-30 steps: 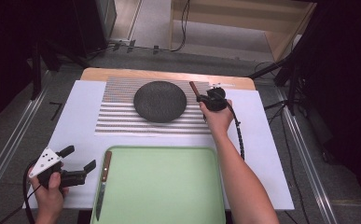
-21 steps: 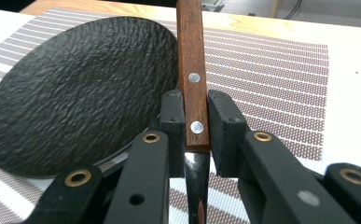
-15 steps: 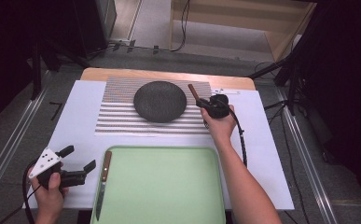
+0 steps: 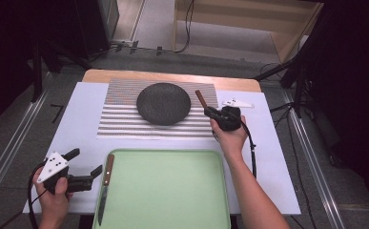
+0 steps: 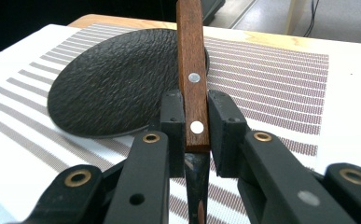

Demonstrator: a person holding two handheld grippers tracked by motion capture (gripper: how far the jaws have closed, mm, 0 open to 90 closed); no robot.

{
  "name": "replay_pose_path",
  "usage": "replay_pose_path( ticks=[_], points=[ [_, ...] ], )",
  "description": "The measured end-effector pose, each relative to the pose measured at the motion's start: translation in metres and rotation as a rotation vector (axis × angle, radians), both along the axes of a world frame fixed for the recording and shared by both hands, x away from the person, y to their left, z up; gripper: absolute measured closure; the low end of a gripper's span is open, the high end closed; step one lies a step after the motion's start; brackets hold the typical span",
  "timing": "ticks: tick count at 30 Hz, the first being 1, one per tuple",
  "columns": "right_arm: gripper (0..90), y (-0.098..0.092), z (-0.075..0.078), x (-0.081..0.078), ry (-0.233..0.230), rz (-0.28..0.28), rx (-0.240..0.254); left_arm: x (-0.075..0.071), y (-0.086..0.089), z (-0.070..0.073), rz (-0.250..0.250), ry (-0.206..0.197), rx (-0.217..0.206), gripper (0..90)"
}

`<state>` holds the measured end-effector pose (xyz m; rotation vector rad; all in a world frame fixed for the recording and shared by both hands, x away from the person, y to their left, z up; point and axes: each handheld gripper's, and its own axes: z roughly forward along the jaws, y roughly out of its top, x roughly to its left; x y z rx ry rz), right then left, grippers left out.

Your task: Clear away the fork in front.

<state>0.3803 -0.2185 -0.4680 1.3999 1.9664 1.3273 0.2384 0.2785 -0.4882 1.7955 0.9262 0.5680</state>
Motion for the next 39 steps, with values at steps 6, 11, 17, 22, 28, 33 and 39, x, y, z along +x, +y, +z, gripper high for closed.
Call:
replay_pose_path(
  ticks=[6,11,17,22,28,33,39],
  points=[
    [76.0,-0.005,0.001,-0.015,-0.022,0.01,0.001,0.0,-0.01,0.005,-0.021,-0.001,-0.002,0.0],
    [76.0,-0.008,0.002,-0.029,-0.039,0.017,0.015,-0.001,-0.021,0.013,-0.023,0.002,-0.007,0.0],
    [76.0,-0.011,0.002,-0.043,-0.056,0.027,0.032,0.001,-0.041,0.026,-0.062,-0.012,-0.001,0.0],
    [76.0,-0.013,0.005,-0.055,-0.065,0.034,0.044,0.005,-0.052,0.032,-0.086,-0.022,0.002,0.0],
    [76.0,-0.013,0.009,-0.068,-0.094,0.036,0.036,0.012,-0.064,0.035,-0.101,-0.015,0.0,0.0],
    [76.0,-0.01,0.01,-0.078,-0.105,0.047,0.026,0.019,-0.073,0.035,-0.109,-0.01,-0.005,0.0],
    [76.0,-0.005,0.01,-0.089,-0.114,0.066,0.03,0.027,-0.085,0.038,-0.12,-0.012,-0.017,0.0]
  ],
)
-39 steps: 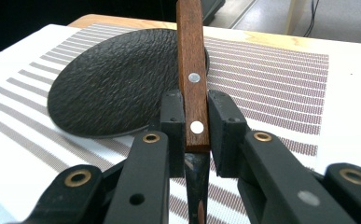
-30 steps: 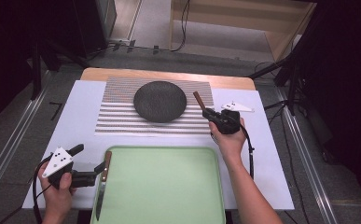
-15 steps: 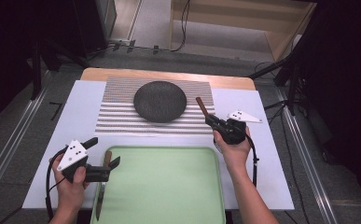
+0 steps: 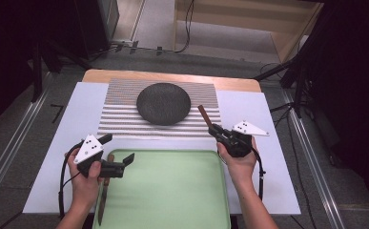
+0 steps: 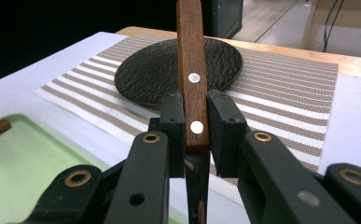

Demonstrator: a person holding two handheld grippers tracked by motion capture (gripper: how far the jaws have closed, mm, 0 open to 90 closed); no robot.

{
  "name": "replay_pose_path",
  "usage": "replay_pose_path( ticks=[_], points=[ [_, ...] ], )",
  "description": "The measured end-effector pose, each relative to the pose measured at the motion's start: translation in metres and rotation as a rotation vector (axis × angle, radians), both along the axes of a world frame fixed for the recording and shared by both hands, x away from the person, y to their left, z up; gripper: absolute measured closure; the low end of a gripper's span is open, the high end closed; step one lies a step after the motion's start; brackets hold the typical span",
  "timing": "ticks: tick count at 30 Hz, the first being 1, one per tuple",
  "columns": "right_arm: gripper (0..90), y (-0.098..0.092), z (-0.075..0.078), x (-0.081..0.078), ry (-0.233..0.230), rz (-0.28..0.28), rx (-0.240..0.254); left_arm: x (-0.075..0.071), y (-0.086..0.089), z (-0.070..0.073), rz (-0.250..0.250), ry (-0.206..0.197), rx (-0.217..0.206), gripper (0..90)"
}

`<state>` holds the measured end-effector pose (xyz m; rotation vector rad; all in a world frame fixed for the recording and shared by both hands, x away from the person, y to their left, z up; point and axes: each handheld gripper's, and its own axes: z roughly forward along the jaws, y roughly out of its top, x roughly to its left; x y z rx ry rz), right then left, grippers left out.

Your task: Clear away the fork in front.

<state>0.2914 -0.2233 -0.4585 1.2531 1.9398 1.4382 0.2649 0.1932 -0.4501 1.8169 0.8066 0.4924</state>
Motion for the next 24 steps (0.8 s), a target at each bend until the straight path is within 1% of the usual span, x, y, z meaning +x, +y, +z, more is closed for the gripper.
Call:
replay_pose_path(
  ticks=[1,6,11,14,16,17,21,24],
  points=[
    [76.0,0.001,0.0,-0.001,-0.005,0.003,-0.003,0.002,-0.003,0.0,-0.005,0.0,-0.003,0.0],
    [76.0,0.006,-0.003,-0.011,-0.014,0.024,0.016,0.007,-0.014,-0.002,-0.016,0.01,-0.011,0.0],
    [75.9,0.012,-0.004,-0.019,-0.026,0.056,0.042,0.008,-0.018,-0.005,-0.028,0.019,-0.013,0.0],
    [75.9,0.015,-0.003,-0.023,-0.034,0.073,0.04,0.007,-0.019,-0.007,-0.035,0.023,-0.02,0.0],
    [75.9,0.018,-0.003,-0.026,-0.036,0.079,0.046,0.006,-0.021,-0.008,-0.042,0.022,-0.019,0.0],
    [75.9,0.019,-0.004,-0.028,-0.04,0.08,0.04,0.006,-0.021,-0.008,-0.045,0.023,-0.019,0.0],
    [75.9,0.025,-0.008,-0.032,-0.036,0.096,0.044,0.005,-0.024,-0.009,-0.06,0.025,-0.025,0.0],
    [75.9,0.031,-0.011,-0.033,-0.038,0.111,0.032,0.004,-0.026,-0.009,-0.065,0.03,-0.026,0.0]
  ],
)
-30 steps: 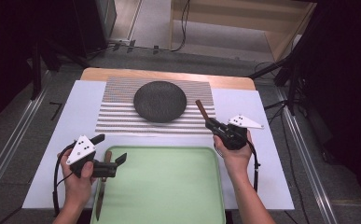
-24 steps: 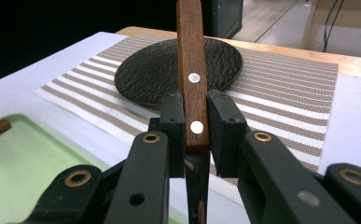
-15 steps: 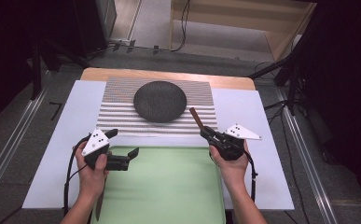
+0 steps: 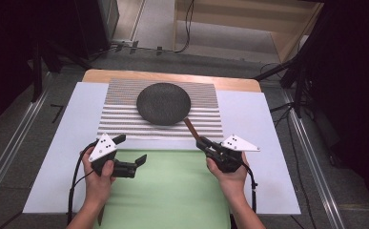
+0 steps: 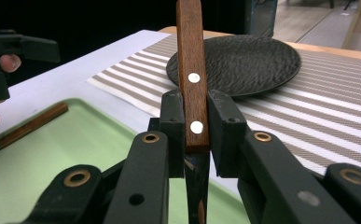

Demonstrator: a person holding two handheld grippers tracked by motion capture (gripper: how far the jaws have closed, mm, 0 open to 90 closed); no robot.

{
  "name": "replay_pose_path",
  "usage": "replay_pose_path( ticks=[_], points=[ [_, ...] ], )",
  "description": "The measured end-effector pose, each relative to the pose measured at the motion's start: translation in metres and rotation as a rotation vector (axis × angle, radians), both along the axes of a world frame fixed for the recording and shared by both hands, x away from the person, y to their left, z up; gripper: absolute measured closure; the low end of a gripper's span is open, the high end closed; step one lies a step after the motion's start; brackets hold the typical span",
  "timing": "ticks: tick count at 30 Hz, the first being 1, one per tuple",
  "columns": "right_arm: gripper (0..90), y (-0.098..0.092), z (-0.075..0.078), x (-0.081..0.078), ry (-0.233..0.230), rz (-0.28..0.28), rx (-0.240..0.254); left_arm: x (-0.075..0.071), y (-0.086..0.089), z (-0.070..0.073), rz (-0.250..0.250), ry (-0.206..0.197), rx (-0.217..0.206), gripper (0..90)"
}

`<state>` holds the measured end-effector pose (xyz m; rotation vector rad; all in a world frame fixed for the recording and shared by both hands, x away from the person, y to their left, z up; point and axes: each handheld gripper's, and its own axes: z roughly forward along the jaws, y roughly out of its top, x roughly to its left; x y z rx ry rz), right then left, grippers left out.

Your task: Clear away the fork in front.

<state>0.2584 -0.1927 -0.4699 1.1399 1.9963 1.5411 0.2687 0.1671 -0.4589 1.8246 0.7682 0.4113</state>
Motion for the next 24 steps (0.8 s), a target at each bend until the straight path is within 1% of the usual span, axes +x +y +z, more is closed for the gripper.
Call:
replay_pose_path(
  ticks=[6,13,19,22,24],
  points=[
    [75.9,0.009,-0.004,-0.005,0.007,0.028,0.005,-0.001,-0.002,0.002,-0.014,0.007,-0.026,0.0],
    [75.8,0.024,-0.002,-0.011,-0.009,0.066,-0.002,-0.003,-0.005,0.002,-0.028,0.014,-0.032,0.0],
    [75.8,0.037,-0.001,-0.015,-0.015,0.097,0.002,-0.004,-0.007,0.003,-0.04,0.016,-0.048,0.0],
    [75.8,0.041,-0.001,-0.017,-0.022,0.107,0.005,-0.004,-0.009,0.004,-0.045,0.024,-0.061,0.0],
    [75.8,0.044,0.0,-0.018,-0.022,0.115,0.007,-0.005,-0.011,0.004,-0.039,0.029,-0.068,0.0]
  ],
)
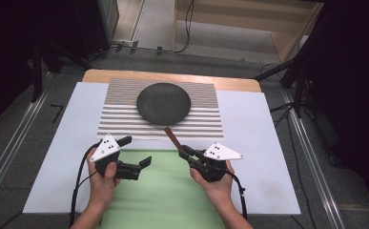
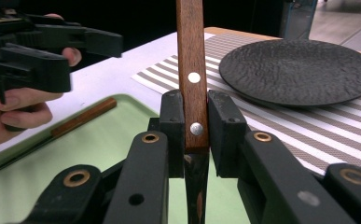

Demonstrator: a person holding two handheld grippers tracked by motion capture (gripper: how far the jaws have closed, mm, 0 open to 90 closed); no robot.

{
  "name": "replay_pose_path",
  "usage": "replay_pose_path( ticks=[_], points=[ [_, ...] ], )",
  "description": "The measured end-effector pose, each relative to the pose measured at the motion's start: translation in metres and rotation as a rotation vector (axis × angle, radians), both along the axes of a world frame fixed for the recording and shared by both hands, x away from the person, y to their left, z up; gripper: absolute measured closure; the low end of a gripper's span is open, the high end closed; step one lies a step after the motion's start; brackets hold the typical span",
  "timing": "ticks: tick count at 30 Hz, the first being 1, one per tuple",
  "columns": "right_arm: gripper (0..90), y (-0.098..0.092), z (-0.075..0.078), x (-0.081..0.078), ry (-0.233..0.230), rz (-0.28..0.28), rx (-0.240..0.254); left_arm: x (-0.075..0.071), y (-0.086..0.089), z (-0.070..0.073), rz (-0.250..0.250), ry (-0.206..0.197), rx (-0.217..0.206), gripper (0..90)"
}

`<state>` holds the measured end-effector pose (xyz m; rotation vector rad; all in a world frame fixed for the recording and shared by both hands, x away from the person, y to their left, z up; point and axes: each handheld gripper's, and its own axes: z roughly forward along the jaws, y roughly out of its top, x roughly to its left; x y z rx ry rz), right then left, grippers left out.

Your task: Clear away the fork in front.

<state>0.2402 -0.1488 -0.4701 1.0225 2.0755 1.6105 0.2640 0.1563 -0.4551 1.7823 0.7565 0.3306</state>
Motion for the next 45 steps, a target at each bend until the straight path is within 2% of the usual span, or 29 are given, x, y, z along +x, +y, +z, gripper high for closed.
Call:
replay_pose_path(
  ticks=[5,10,12,17,22,30,33,38,42,45],
  points=[
    [75.8,0.006,0.0,-0.003,-0.005,0.019,0.003,-0.002,-0.006,0.001,0.011,0.005,-0.007,4.7],
    [75.8,0.01,0.0,-0.004,-0.007,0.034,0.002,-0.001,-0.006,0.002,0.008,0.03,-0.049,6.2],
    [75.8,0.012,0.001,-0.006,-0.008,0.039,0.005,-0.002,-0.007,0.004,0.025,0.035,-0.06,11.9],
    [75.8,0.019,0.001,-0.009,-0.014,0.057,-0.003,-0.004,-0.01,0.007,0.03,0.055,-0.086,21.4],
    [75.8,0.024,0.001,-0.011,-0.022,0.065,-0.006,-0.005,-0.01,0.008,0.011,0.075,-0.12,32.2],
    [75.9,0.032,-0.001,-0.013,-0.024,0.081,-0.02,-0.006,-0.014,0.009,-0.03,0.102,-0.165,38.8],
    [75.8,0.035,-0.001,-0.014,-0.025,0.085,-0.026,-0.008,-0.016,0.01,-0.045,0.105,-0.168,40.7],
    [75.9,0.042,-0.001,-0.017,-0.035,0.097,-0.043,-0.008,-0.021,0.009,-0.066,0.134,-0.184,46.0],
    [75.9,0.049,-0.001,-0.021,-0.047,0.111,-0.058,-0.009,-0.023,0.009,-0.047,0.16,-0.183,54.6],
    [75.9,0.053,-0.001,-0.023,-0.057,0.118,-0.074,-0.009,-0.022,0.009,-0.041,0.166,-0.193,66.3]
  ],
)
